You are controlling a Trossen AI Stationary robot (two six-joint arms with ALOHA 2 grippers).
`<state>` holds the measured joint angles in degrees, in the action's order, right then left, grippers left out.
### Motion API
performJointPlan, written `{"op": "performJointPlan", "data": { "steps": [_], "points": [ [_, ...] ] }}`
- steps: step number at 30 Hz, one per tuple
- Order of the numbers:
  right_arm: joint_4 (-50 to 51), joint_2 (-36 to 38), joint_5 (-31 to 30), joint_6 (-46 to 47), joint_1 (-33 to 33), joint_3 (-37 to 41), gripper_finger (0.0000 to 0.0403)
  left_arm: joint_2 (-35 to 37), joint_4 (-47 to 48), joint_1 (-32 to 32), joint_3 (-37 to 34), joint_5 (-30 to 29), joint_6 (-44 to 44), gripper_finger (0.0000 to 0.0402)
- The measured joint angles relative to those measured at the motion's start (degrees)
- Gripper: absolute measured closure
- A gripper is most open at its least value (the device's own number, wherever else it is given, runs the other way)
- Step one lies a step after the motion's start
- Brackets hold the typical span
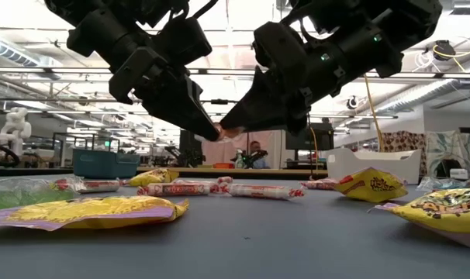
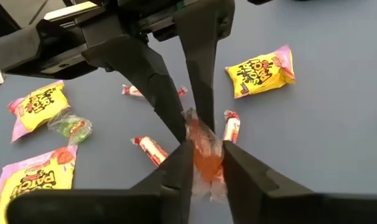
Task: Sort candy
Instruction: Put the orange gummy into the white bin
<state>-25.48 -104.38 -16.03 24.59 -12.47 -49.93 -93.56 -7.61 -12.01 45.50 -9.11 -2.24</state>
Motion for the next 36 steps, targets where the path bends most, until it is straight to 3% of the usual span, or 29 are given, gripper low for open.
{"op": "performJointPlan", "data": {
  "steps": [5, 13, 18, 27, 36],
  "points": [
    [1.0, 0.9, 2.8, -1.7, 0.6, 0.0, 0.0355, 0.0, -1.0, 0.2, 0.0, -0.7, 3.1, 0.0319],
    [9.1, 6.1, 6.3, -4.4, 2.5, 0.0, 0.0360, 0.5, -1.2, 1.2, 0.0, 0.1, 3.7, 0.0196],
    [19.0, 13.2, 5.9, -7.9, 3.3, 0.0, 0.0360, 3.9, -0.3, 1.2, 0.1, 1.2, 0.4, 0.0144],
    [36.7, 31.9, 5.2, -13.5, 5.1, 0.0, 0.0360, 9.3, -1.0, 2.9, 0.1, 0.5, -9.3, 0.0132],
    [52.2, 51.3, -3.5, -16.2, 5.5, 0.0, 0.0360, 9.3, -0.4, 6.5, -0.7, 2.6, -7.3, 0.0132]
  ]
}}
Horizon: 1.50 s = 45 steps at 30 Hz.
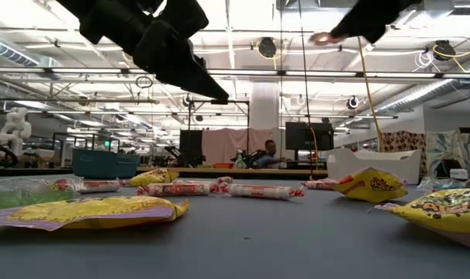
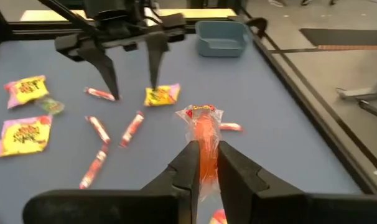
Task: Sort candy
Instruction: Put the orange gummy into the white bin
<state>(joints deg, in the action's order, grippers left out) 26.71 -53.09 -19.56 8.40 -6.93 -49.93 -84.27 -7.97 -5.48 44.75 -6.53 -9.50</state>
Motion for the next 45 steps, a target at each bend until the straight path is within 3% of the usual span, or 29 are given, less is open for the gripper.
{"op": "performJointPlan", "data": {
  "steps": [6, 12, 17, 23, 29, 34, 39, 45],
  "points": [
    [6.0, 8.0, -1.8, 0.3, 0.0, 0.8, 0.0360, 0.0, -0.6, 0.0, 0.0, 0.3, 0.1, 0.0132],
    [-0.9, 13.0, -1.5, 0.5, 0.0, 8.4, 0.0360, 0.0, -0.6, -0.2, 0.0, 0.3, 0.1, 0.0132],
    [-7.8, 14.7, -1.3, 1.0, 0.0, 13.1, 0.0360, 0.0, -0.6, -0.2, 0.0, 0.3, 0.1, 0.0132],
    [-14.5, 14.8, -1.8, 5.6, 0.0, 13.4, 0.0360, 0.0, -0.6, -0.2, 0.0, 0.3, 0.2, 0.0132],
    [-14.9, 14.8, -1.5, 5.1, 0.0, 13.4, 0.0360, 0.0, -0.6, -0.2, 0.0, 0.3, 0.9, 0.0132],
    [-14.5, 14.7, -5.6, -5.3, 0.0, 13.4, 0.0360, 0.0, -0.5, -0.2, 0.0, 0.3, 1.6, 0.0132],
    [-15.4, 14.8, -12.6, -21.8, 0.0, 13.4, 0.0360, 0.0, -0.5, -0.2, 0.0, 0.3, 1.6, 0.0132],
    [-15.3, 14.6, -13.7, -45.3, 0.0, 13.4, 0.0360, 0.0, -0.5, -0.2, 0.0, 0.3, 1.6, 0.0132]
  ]
}}
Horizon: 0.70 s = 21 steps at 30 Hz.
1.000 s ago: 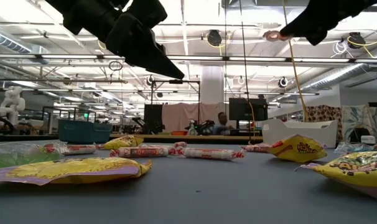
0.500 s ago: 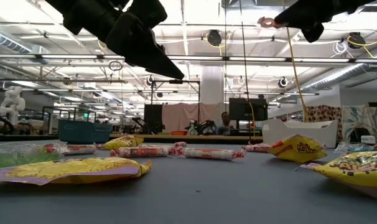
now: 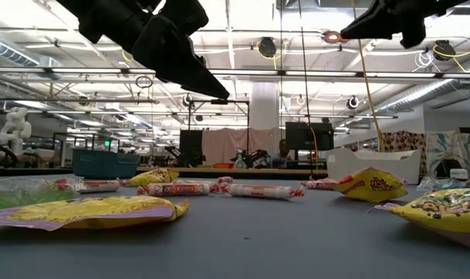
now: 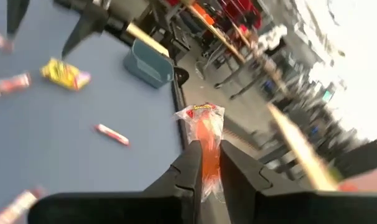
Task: Sort candy
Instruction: Put the orange gummy into the white bin
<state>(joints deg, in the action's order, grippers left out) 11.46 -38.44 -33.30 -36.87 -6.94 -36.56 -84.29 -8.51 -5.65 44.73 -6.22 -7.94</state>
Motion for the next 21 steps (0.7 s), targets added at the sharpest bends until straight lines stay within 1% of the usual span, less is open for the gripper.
{"op": "performJointPlan", "data": {
  "steps": [6, 9, 15, 21],
  "points": [
    [0.0, 0.0, 0.0, -12.6, 0.0, 0.0, 0.0360, 0.0, 0.0, 0.0, 0.0, 0.0, 0.0, 0.0132],
    [0.0, 0.0, 0.0, -14.9, 0.0, 0.0, 0.0360, 0.0, 0.0, 0.0, 0.0, 0.0, 0.0, 0.0132],
    [0.0, 0.0, 0.0, -14.0, 0.0, 0.0, 0.0360, 0.0, -0.1, 0.0, 0.0, -1.2, 0.0, 0.0132],
    [-0.1, 0.0, 0.3, -1.9, 0.0, 0.0, 0.0360, 0.0, -0.1, 0.0, 0.0, -1.7, 0.2, 0.0132]
  ]
}}
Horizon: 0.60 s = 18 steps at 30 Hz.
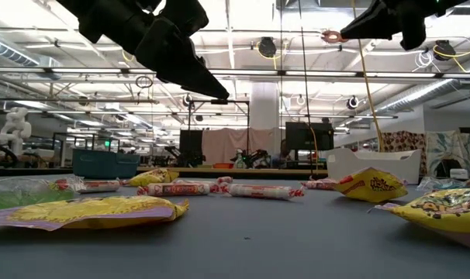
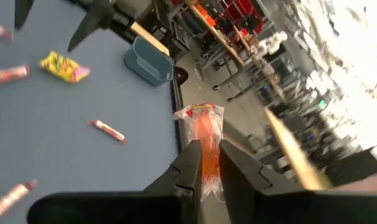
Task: Sort candy
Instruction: Put the orange gummy into the white bin
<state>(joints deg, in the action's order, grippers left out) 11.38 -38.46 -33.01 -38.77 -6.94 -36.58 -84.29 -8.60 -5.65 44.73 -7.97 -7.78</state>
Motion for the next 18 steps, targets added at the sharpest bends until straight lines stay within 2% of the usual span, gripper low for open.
{"op": "performJointPlan", "data": {
  "steps": [18],
  "points": [
    [0.0, 0.0, 0.1, 59.2, 0.0, 0.0, 0.0360, 0.0, 1.5, -1.2, 0.0, 0.0, 6.0, 0.0132]
  ]
}}
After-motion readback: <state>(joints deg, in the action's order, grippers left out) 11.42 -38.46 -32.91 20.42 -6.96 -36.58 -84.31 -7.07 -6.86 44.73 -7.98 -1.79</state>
